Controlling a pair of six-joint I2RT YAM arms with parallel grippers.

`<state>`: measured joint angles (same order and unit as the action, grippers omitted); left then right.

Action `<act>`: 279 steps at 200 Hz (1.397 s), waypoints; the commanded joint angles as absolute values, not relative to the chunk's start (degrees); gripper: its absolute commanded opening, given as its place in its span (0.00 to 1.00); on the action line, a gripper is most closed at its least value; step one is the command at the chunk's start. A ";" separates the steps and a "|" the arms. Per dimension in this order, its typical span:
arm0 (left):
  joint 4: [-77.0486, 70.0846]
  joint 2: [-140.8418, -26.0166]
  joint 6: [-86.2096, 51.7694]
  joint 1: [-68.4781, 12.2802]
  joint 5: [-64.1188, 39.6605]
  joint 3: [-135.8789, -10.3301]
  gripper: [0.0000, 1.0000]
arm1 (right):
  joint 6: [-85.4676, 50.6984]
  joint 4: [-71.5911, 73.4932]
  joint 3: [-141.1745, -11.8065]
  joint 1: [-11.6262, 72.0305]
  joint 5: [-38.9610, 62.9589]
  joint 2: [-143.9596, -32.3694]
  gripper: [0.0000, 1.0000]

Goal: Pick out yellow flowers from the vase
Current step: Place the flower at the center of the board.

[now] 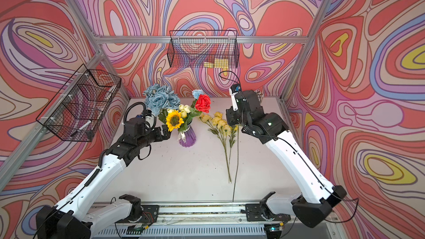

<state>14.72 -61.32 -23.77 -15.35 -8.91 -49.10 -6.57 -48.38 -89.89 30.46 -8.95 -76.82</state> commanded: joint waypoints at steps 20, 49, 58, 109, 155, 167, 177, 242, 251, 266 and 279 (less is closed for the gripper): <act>13.69 -60.73 -23.48 -15.07 -8.96 -50.02 0.94 | 1.13 -32.84 -83.48 26.10 5.74 -83.88 0.00; 13.90 -59.88 -23.31 -15.05 -8.29 -49.71 0.94 | 3.03 -31.26 -83.97 23.05 10.96 -91.17 0.00; 14.09 -59.72 -23.25 -15.09 -7.93 -49.63 0.94 | 3.00 -30.81 -84.27 22.17 11.78 -93.12 0.00; 14.58 -59.73 -23.03 -15.08 -7.09 -49.70 0.94 | 3.34 -28.09 -86.47 20.27 15.28 -101.15 0.00; 14.50 -59.75 -23.08 -15.10 -6.53 -49.44 0.94 | 5.63 -27.65 -88.16 19.61 13.98 -108.11 0.00; 14.60 -59.90 -22.98 -15.11 -6.42 -49.41 0.95 | 5.79 -27.89 -88.59 19.51 13.25 -109.27 0.00; 14.74 -59.86 -23.01 -15.11 -6.29 -49.45 0.94 | 5.89 -27.82 -88.68 19.29 12.58 -109.94 0.00; 14.76 -59.68 -22.94 -15.05 -5.73 -49.34 0.95 | 3.20 -23.29 -87.00 18.90 9.56 -108.52 0.39; 14.70 -59.63 -22.80 -15.06 -5.71 -49.34 0.95 | 2.82 -23.12 -87.10 18.89 8.93 -108.21 0.43; 14.76 -59.56 -22.67 -15.11 -5.30 -49.42 0.95 | 1.82 -22.30 -86.74 18.85 7.77 -106.51 0.49; 14.72 -59.43 -22.52 -15.10 -5.05 -49.44 0.95 | 0.65 -20.04 -85.08 18.89 6.98 -103.33 0.53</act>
<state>14.76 -60.49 -23.55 -15.35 -6.15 -49.10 3.01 -23.97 -86.91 19.16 9.28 -109.30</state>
